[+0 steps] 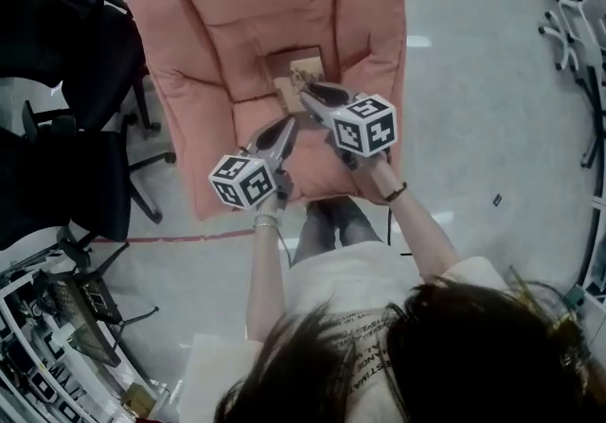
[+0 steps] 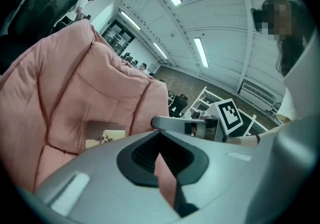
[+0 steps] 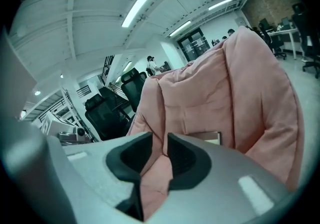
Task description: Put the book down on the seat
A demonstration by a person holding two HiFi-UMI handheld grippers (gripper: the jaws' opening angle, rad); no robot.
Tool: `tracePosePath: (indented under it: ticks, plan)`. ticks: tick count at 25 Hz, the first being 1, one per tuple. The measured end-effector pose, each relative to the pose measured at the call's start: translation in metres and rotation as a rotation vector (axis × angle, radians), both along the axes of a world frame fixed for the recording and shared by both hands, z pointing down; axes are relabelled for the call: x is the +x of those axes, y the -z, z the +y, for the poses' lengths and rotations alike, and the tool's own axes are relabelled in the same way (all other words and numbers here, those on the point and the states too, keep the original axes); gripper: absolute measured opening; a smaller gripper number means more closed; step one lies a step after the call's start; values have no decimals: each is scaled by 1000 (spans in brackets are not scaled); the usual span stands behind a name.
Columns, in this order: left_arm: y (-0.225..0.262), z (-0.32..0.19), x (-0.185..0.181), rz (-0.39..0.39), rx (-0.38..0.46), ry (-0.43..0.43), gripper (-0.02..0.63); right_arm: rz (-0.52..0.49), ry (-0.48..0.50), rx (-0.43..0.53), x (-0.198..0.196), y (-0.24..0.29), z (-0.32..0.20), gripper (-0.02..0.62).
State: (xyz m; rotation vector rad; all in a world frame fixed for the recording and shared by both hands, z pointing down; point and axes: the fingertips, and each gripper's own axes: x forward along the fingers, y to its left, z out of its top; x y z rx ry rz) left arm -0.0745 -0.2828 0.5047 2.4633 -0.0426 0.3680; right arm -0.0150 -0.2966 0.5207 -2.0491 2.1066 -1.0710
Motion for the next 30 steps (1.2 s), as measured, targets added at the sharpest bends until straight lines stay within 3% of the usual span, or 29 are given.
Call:
tracePosePath:
  ticks: [11, 30]
  plan:
    - [64, 17, -9, 64, 60, -7, -9, 31, 2, 94, -19, 70, 23, 31]
    - [113, 45, -28, 105, 148, -56, -9, -11, 67, 216, -47, 132, 50, 3]
